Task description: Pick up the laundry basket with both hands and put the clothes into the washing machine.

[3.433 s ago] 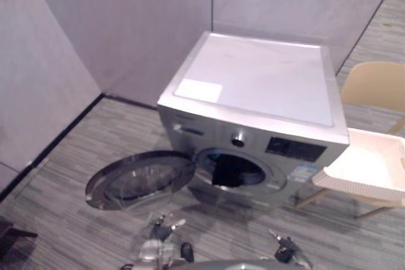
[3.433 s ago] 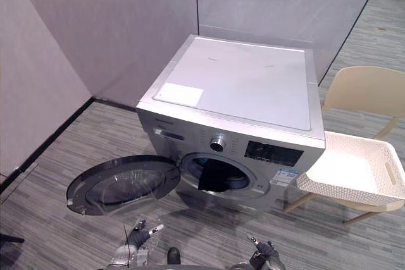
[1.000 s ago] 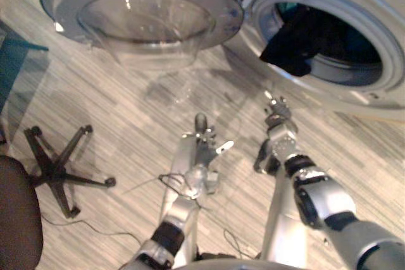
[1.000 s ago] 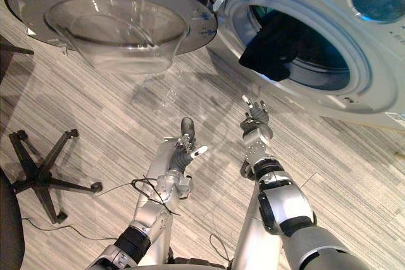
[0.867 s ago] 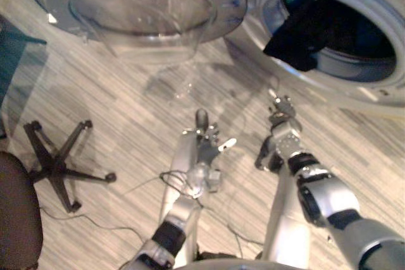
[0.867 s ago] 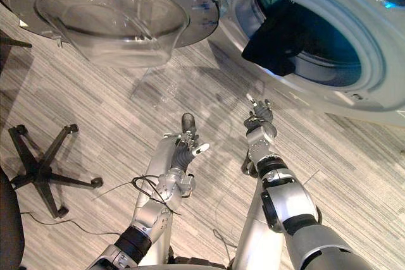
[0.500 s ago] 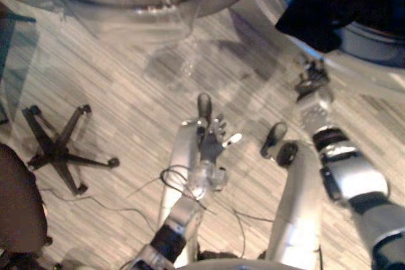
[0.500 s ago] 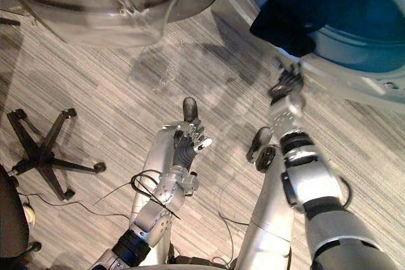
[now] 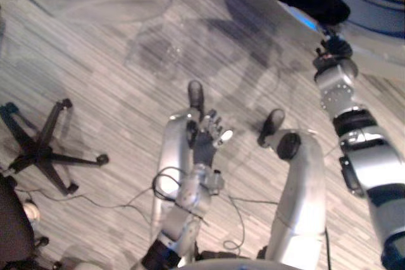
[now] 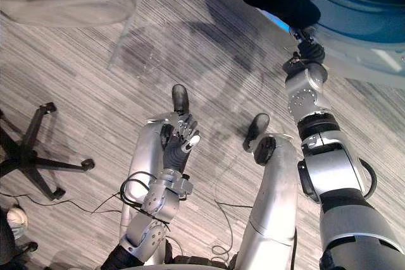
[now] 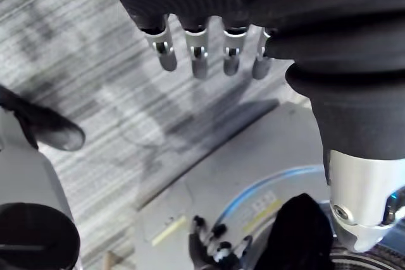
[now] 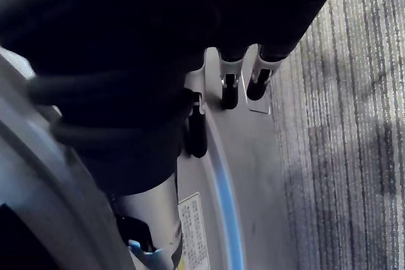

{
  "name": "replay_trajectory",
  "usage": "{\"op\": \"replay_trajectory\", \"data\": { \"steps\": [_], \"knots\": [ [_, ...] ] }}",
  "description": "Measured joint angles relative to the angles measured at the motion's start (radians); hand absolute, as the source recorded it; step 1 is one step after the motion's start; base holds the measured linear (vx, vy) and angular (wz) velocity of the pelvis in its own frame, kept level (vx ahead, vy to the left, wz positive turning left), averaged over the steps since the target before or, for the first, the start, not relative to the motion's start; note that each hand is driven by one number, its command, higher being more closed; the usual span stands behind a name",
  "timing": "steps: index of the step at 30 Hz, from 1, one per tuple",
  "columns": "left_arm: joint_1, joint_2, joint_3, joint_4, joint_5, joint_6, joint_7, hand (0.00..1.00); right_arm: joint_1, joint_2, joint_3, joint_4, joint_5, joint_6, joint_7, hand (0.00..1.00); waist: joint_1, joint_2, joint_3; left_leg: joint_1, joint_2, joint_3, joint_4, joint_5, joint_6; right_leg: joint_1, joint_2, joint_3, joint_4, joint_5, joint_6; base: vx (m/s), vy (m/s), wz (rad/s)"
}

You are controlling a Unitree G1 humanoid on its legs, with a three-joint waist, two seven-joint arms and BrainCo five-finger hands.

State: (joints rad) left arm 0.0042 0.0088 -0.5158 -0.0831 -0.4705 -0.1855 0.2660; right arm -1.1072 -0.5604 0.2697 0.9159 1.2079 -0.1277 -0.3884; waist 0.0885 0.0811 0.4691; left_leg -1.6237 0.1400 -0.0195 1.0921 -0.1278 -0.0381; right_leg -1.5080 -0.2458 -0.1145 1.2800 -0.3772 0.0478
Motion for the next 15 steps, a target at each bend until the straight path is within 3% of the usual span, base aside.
{"op": "replay_trajectory", "data": {
  "steps": [5, 9, 15],
  "knots": [
    [0.02, 0.002, 0.0, -0.038, -0.018, -0.002, 0.002, 0.0, -0.042, 0.012, 0.057, 0.0, 0.011, 0.0, -0.006, 0.0, -0.021, -0.011, 0.006, -0.02, 0.008, -0.004, 0.008, 0.015, -0.005, -0.025, 0.006, 0.0, 0.014, 0.011, -0.011, -0.03, 0.008, -0.05],
    [0.02, 0.007, 0.0, -0.047, -0.028, -0.012, 0.003, 0.0, -0.084, 0.066, 0.068, 0.0, 0.011, 0.0, -0.006, 0.0, -0.043, -0.036, 0.021, -0.021, 0.02, -0.014, 0.004, 0.024, -0.015, -0.033, 0.019, -0.007, 0.02, 0.017, -0.017, -0.02, -0.001, -0.06],
    [0.02, 0.011, 0.0, -0.047, -0.031, -0.016, 0.004, 0.0, -0.108, 0.105, 0.069, 0.0, 0.008, -0.001, -0.006, 0.0, -0.052, -0.037, 0.022, -0.019, 0.021, -0.039, -0.017, 0.051, -0.039, -0.032, 0.026, -0.029, 0.023, 0.02, -0.031, 0.0, -0.005, 0.03]
  ]
}}
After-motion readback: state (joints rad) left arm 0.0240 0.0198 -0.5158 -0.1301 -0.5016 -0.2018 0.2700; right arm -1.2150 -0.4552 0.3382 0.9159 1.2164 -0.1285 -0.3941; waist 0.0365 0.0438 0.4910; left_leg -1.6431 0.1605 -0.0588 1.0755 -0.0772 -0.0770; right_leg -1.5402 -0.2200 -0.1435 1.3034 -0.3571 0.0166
